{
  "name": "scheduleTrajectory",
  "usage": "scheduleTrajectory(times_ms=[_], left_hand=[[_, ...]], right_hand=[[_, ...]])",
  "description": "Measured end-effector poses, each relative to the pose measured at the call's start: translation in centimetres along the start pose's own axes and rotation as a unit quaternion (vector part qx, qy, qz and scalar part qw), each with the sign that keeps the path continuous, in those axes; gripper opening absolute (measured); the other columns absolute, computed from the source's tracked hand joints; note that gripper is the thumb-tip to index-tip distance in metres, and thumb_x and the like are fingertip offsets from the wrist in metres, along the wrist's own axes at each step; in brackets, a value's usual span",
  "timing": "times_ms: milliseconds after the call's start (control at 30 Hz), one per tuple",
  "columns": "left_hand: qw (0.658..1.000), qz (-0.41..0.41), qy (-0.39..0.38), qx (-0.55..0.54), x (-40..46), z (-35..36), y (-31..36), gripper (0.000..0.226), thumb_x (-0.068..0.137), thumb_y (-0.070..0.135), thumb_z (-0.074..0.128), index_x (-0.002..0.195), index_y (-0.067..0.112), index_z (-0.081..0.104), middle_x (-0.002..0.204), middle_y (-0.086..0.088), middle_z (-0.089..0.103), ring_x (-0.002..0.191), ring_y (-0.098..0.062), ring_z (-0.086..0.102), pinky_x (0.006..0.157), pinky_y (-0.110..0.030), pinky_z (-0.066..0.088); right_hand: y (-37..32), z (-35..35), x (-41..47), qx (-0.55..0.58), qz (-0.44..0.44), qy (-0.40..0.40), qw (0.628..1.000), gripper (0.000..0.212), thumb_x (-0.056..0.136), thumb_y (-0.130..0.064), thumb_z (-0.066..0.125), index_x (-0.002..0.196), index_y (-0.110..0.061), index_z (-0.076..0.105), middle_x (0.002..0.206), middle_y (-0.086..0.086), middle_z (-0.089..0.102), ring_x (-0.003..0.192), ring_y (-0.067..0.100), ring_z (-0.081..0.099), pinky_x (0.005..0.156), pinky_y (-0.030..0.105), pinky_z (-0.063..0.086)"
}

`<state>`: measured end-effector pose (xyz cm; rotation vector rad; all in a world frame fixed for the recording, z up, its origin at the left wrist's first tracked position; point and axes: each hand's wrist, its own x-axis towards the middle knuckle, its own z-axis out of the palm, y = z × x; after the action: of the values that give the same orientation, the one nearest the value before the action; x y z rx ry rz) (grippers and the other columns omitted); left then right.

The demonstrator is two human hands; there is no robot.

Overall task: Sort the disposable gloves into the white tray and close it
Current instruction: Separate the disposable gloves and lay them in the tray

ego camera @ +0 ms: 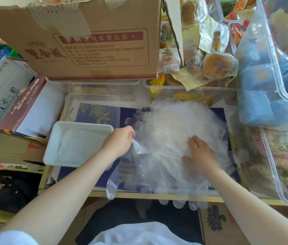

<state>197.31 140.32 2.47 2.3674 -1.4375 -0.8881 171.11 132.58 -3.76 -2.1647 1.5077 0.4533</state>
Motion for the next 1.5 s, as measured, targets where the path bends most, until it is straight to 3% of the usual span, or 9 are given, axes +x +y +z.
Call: scheduleTrajectory(times_ms=[233,367,533,733,867,1033,1233,1367,1500], left_hand=[[0.999,0.041,-0.011,-0.013,0.2,0.7,0.4,0.025,0.097,0.016,0.036,0.090,0.012,0.059,0.087,-0.003,0.062,0.082,-0.024,0.055,0.072,-0.033,0.043],[0.986,0.150,-0.031,-0.067,-0.2,0.7,1.0,0.023,0.095,0.016,0.042,0.078,0.015,0.057,0.086,0.003,0.057,0.081,-0.017,0.054,0.069,-0.024,0.035],[0.941,0.324,-0.051,-0.085,-1.0,1.0,2.5,0.037,0.086,0.041,0.046,0.080,0.014,0.070,0.115,0.010,0.049,0.103,-0.003,0.047,0.087,-0.008,0.033],[0.921,0.158,-0.101,-0.343,-0.5,0.0,5.5,0.008,0.085,0.022,0.064,0.086,0.024,0.072,0.144,0.024,0.034,0.138,-0.002,0.024,0.111,-0.024,0.023],[0.859,0.138,-0.128,-0.476,-1.1,-1.3,6.5,0.016,0.078,0.025,0.062,0.072,0.028,0.076,0.139,0.010,0.048,0.126,0.002,0.043,0.089,-0.006,0.037],[0.870,0.151,-0.088,-0.461,-1.9,-0.8,6.0,0.014,0.078,0.024,0.061,0.083,0.017,0.072,0.089,0.012,0.072,0.090,0.002,0.062,0.079,-0.009,0.043],[0.872,0.144,-0.038,-0.467,-1.8,-1.9,5.6,0.015,0.085,0.019,0.056,0.081,0.013,0.069,0.075,0.010,0.071,0.079,-0.003,0.063,0.077,-0.013,0.046],[0.862,0.134,-0.031,-0.488,-1.8,-2.8,5.7,0.019,0.082,0.026,0.056,0.084,0.012,0.069,0.071,0.004,0.071,0.070,-0.006,0.064,0.068,-0.016,0.048],[0.869,0.112,0.002,-0.482,-1.4,-3.4,5.9,0.019,0.093,0.012,0.051,0.083,0.012,0.067,0.072,0.008,0.071,0.065,-0.006,0.067,0.064,-0.013,0.049]], right_hand=[[0.8,0.6,0.6,0.014,-0.015,0.137,0.990,0.026,0.096,-0.019,0.044,0.107,-0.013,0.067,0.118,0.006,0.059,0.101,0.028,0.054,0.081,0.034,0.044],[0.3,-1.5,0.8,0.217,0.051,0.139,0.965,0.024,0.095,-0.017,0.049,0.075,-0.009,0.061,0.079,0.006,0.060,0.074,0.025,0.054,0.057,0.031,0.037],[-0.6,-6.4,-0.2,0.416,0.031,0.168,0.893,0.017,0.092,-0.017,0.054,0.081,-0.008,0.064,0.067,0.001,0.055,0.062,0.015,0.047,0.054,0.027,0.034],[-2.1,-8.7,-2.2,0.393,-0.108,0.201,0.891,0.015,0.084,-0.009,0.067,0.079,-0.022,0.061,0.075,-0.014,0.059,0.066,-0.008,0.052,0.063,0.006,0.038],[-2.8,-8.1,-3.0,0.311,-0.139,0.288,0.895,0.020,0.080,-0.006,0.070,0.073,-0.019,0.056,0.068,-0.007,0.055,0.062,0.003,0.050,0.059,0.013,0.037],[-3.6,-7.6,-3.5,0.287,-0.126,0.291,0.904,0.024,0.077,-0.019,0.075,0.072,-0.018,0.051,0.067,-0.009,0.051,0.064,0.004,0.046,0.059,0.016,0.035],[-2.5,-10.3,-3.3,0.518,-0.048,0.156,0.840,0.067,0.073,-0.038,0.072,0.130,-0.027,0.038,0.131,-0.006,0.045,0.119,0.007,0.043,0.101,0.027,0.033],[-2.2,-11.9,-2.8,0.540,-0.092,0.036,0.836,0.038,0.067,-0.040,0.068,0.102,-0.024,0.067,0.106,-0.001,0.068,0.099,0.013,0.062,0.094,0.036,0.045],[-3.5,-12.7,-2.2,0.505,-0.108,0.099,0.850,0.013,0.087,-0.016,0.063,0.075,-0.017,0.066,0.074,-0.003,0.068,0.074,0.014,0.059,0.075,0.028,0.046]])
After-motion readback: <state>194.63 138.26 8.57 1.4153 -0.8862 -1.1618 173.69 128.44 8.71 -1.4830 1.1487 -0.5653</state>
